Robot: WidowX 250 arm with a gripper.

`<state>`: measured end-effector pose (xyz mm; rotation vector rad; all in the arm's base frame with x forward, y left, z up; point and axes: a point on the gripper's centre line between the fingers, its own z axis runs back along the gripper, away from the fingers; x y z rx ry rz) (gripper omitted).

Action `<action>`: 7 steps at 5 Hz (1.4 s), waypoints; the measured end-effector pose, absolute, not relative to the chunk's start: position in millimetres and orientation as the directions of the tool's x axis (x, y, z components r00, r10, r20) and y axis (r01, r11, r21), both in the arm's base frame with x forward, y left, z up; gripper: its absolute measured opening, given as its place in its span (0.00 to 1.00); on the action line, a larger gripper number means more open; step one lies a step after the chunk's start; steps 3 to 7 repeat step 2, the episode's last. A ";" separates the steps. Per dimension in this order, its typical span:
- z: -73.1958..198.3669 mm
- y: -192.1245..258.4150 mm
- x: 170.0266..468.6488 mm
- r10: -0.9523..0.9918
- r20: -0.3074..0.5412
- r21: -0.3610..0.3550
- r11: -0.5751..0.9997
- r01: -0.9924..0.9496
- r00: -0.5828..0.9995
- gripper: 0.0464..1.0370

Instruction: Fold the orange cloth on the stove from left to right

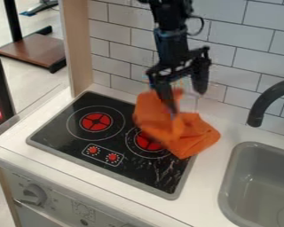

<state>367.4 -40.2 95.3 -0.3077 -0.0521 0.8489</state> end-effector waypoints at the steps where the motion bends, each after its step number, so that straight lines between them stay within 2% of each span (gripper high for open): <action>1: 116.7 -33.4 358.6 0.747 -0.064 -0.335 0.609 -0.719 0.662 0.96; 2: 129.2 -26.7 353.0 0.749 -0.044 -0.364 0.604 -0.709 0.661 0.96; 7: 129.2 -26.7 353.0 0.749 -0.044 -0.364 0.604 -0.709 0.661 0.96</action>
